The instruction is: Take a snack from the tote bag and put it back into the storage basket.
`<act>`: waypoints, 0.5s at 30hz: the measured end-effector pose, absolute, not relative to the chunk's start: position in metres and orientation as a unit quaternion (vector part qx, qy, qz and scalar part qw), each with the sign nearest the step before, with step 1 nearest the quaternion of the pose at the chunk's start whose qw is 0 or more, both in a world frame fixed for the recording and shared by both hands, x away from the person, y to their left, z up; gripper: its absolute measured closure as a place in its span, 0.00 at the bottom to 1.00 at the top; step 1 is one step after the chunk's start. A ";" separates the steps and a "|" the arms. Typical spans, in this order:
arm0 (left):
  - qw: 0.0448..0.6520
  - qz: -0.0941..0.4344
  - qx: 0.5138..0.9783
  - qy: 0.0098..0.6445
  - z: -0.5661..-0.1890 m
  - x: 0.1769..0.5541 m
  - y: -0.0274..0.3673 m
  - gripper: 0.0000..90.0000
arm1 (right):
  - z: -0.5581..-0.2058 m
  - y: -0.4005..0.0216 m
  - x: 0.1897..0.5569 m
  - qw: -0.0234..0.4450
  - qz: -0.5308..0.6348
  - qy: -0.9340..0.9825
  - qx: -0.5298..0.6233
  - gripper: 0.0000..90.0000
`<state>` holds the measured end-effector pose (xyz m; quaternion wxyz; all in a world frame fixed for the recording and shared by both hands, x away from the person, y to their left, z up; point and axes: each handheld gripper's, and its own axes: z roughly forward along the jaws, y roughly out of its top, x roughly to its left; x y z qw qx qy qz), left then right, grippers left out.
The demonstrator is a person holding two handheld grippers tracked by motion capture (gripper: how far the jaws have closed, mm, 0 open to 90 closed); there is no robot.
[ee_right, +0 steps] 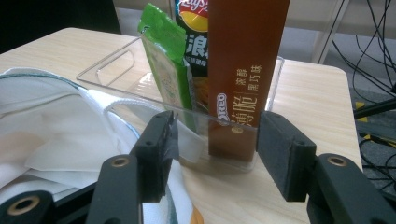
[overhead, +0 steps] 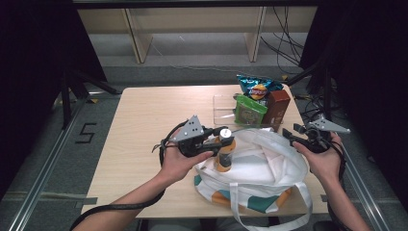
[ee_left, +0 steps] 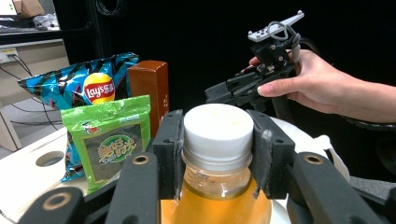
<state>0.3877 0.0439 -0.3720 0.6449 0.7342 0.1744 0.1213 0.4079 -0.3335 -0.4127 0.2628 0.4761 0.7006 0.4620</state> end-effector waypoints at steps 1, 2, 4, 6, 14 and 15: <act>0.646 0.121 0.733 0.175 -0.371 0.388 0.044 0.65 | -0.413 -0.333 0.408 0.263 0.462 0.701 0.476 0.53; 0.647 0.121 0.732 0.175 -0.370 0.388 0.045 0.65 | -0.413 -0.333 0.408 0.263 0.462 0.700 0.477 0.53; 0.648 0.124 0.731 0.176 -0.368 0.388 0.046 0.65 | -0.413 -0.333 0.408 0.263 0.462 0.700 0.476 0.53; 0.648 0.126 0.731 0.175 -0.367 0.389 0.047 0.65 | -0.413 -0.334 0.408 0.265 0.462 0.701 0.474 0.53; 0.650 0.130 0.728 0.177 -0.363 0.390 0.051 0.65 | -0.413 -0.333 0.409 0.272 0.469 0.695 0.473 0.53; 0.650 0.130 0.728 0.178 -0.362 0.390 0.051 0.65 | -0.413 -0.333 0.408 0.269 0.469 0.693 0.477 0.53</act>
